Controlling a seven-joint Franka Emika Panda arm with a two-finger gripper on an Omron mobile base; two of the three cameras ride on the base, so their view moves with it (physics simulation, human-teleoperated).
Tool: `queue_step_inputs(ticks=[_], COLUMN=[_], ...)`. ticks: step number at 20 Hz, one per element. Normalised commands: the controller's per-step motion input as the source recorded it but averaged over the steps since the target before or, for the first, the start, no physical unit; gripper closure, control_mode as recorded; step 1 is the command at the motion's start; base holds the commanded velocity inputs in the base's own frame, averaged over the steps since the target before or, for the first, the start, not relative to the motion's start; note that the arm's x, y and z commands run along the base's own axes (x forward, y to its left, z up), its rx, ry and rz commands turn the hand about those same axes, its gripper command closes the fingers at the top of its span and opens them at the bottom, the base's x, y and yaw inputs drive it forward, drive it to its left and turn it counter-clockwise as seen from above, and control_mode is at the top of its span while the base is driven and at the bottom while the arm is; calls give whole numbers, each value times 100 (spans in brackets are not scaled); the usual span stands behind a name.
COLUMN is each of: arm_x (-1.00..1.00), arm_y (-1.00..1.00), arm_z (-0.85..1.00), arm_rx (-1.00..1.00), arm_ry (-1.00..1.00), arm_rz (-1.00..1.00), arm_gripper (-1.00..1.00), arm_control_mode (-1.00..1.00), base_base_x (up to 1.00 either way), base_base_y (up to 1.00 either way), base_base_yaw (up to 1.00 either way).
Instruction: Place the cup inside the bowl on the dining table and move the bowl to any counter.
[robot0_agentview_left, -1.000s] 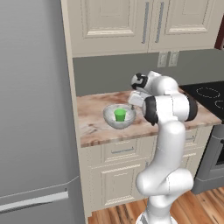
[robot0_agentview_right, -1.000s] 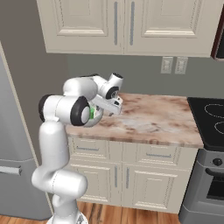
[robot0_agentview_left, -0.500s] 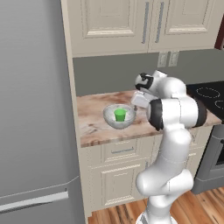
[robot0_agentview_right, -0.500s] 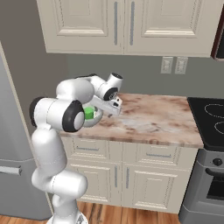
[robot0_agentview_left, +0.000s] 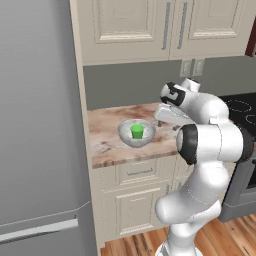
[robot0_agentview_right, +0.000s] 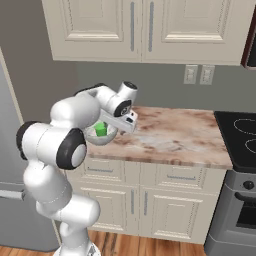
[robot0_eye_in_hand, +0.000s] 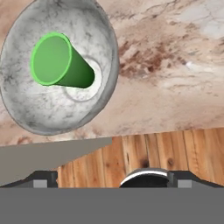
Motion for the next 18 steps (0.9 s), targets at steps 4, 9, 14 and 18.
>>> queue_step_inputs(ticks=[4,9,14,18], arm_x=[-43,-53,-63,-71], arm_y=[0,0,0,0], arm_z=[37,33,26,17], arm_rx=[0,0,0,0], arm_ry=[-3,-5,-6,-7], arm_rz=[0,0,0,0], arm_gripper=[-100,-100,-100,-100], arm_control_mode=[-100,-100,-100,-100], base_base_x=[0,0,0,0], base_base_y=[0,0,0,0], base_base_yaw=[0,0,0,0])
